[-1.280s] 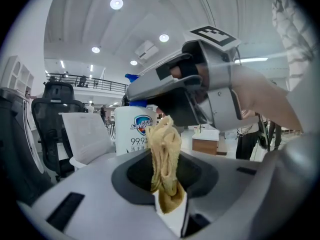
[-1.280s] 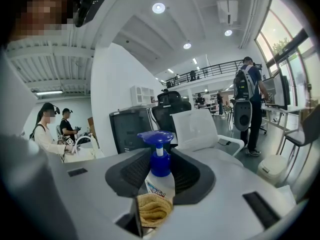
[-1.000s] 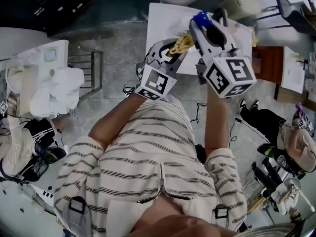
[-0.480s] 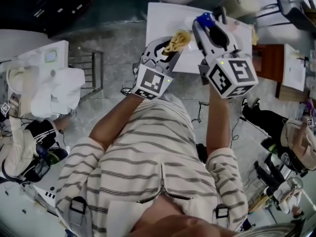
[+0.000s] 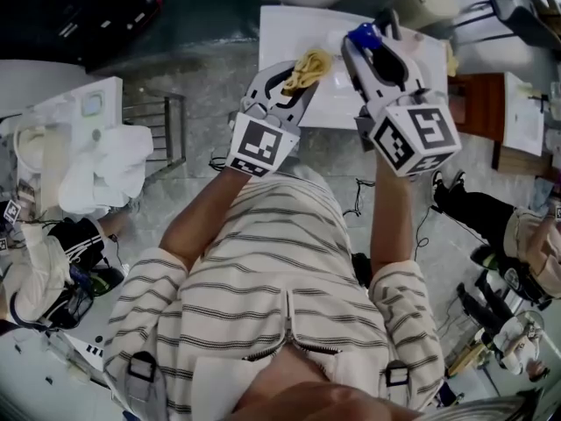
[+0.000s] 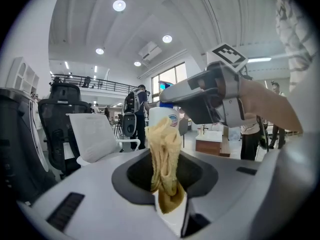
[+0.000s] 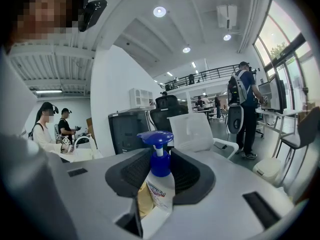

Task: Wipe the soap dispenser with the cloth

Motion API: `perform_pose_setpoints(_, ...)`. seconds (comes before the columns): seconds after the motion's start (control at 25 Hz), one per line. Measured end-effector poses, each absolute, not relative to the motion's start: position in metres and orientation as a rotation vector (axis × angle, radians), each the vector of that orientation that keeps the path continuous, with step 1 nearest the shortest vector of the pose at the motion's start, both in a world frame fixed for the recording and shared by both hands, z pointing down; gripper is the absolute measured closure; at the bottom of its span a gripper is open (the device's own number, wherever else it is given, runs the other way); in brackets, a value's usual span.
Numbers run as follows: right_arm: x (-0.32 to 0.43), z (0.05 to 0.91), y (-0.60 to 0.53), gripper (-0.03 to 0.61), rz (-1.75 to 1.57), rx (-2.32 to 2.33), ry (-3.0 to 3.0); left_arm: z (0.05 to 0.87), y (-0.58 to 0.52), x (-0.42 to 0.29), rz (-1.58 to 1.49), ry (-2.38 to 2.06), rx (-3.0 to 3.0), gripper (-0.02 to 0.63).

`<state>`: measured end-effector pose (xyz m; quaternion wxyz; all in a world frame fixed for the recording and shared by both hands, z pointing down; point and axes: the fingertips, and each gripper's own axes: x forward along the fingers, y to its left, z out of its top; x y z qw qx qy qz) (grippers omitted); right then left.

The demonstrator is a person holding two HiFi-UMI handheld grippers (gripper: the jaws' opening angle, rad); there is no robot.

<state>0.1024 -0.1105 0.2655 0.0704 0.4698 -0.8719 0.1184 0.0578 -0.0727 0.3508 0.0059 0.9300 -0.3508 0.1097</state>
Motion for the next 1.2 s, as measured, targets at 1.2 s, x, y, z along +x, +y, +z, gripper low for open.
perform_pose_setpoints(1.2,0.092,0.287,-0.034,0.454,0.121,0.674,-2.866,0.33,-0.044,0.045,0.273,-0.322,3.106,0.512)
